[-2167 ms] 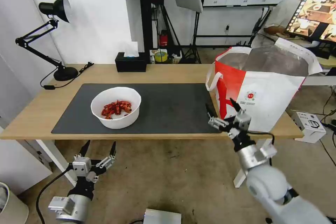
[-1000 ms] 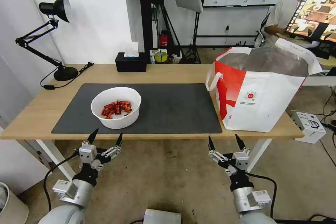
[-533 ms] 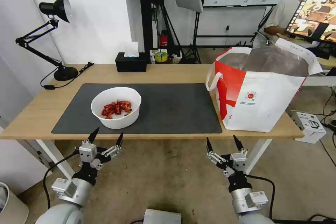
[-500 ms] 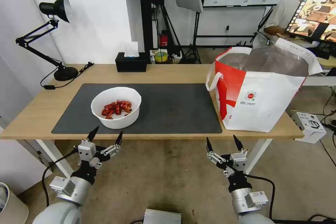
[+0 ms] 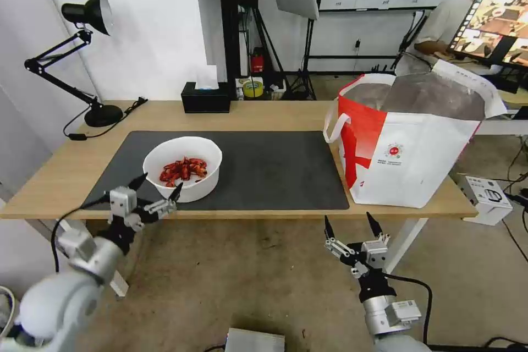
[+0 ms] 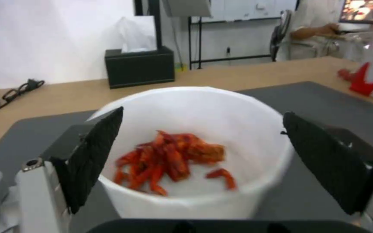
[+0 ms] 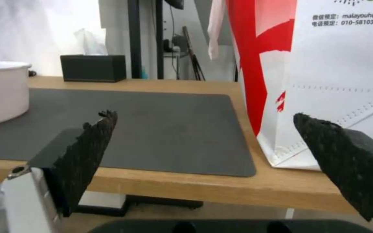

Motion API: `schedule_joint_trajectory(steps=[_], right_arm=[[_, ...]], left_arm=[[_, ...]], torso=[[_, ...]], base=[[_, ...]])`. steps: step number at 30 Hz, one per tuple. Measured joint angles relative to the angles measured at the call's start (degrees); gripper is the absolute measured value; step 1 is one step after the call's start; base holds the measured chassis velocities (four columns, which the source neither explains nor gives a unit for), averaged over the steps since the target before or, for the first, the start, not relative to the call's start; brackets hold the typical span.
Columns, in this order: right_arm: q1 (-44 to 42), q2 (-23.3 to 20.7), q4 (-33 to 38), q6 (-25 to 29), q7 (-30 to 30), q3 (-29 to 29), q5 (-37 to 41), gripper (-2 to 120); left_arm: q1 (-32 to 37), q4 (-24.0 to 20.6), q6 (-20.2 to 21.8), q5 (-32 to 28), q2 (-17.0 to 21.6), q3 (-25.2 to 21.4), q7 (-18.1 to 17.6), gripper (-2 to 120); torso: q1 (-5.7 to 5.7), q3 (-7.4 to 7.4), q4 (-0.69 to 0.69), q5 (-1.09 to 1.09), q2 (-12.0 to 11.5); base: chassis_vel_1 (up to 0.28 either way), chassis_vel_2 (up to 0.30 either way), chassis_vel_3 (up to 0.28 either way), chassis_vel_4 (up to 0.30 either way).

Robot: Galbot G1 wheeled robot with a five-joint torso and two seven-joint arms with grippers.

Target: Pick up the trash from the table and place it into the takeout bag.

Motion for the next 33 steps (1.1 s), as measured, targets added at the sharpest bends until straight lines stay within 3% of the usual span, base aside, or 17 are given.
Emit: schedule_joint_trajectory(steps=[2, 6, 11, 14, 20, 22, 33], right_arm=[[0.0, 0.0, 0.0, 0.0, 0.0, 0.0, 0.0, 100], [0.0, 0.0, 0.0, 0.0, 0.0, 0.0, 0.0, 100], [0.0, 0.0, 0.0, 0.0, 0.0, 0.0, 0.0, 100], [0.0, 0.0, 0.0, 0.0, 0.0, 0.0, 0.0, 100], [0.0, 0.0, 0.0, 0.0, 0.0, 0.0, 0.0, 100], [0.0, 0.0, 0.0, 0.0, 0.0, 0.0, 0.0, 100], [0.0, 0.0, 0.0, 0.0, 0.0, 0.0, 0.0, 100]], left_arm=[[-2.0, 1.2, 0.7, -1.2, 1.7, 0.5, -0.5, 100], [-10.7, 5.7, 4.3, -8.6, 9.2, 4.3, -2.2, 100], [-16.9, 10.8, 6.3, -12.6, 13.5, 8.1, -2.6, 100], [-21.6, 14.7, 10.6, -17.9, 15.8, 10.9, -2.6, 100], [-26.7, 19.4, 15.8, -22.9, 17.2, 15.3, -2.1, 100], [-30.0, 21.4, 17.6, -24.0, 17.4, 18.9, -1.9, 100], [-39.2, 27.7, 18.9, -23.9, 16.9, 28.0, -1.7, 100]], torso=[[0.0, 0.0, 0.0, -0.01, 0.0], [0.0, 0.0, 0.0, 0.01, 0.0], [0.01, 0.0, 0.0, 0.0, 0.0], [0.0, 0.0, 0.0, 0.0, 0.0], [0.0, 0.0, 0.02, 0.0, 0.0], [0.0, 0.0, 0.01, 0.0, 0.0], [0.0, 0.0, 0.0, 0.0, 0.0]], base=[[0.0, 0.0, 0.0, 0.0], [0.0, 0.0, 0.0, 0.0], [0.0, 0.0, 0.0, 0.0], [0.0, 0.0, 0.0, 0.0], [0.0, 0.0, 0.0, 0.0], [0.0, 0.0, 0.0, 0.0], [0.0, 0.0, 0.0, 0.0]])
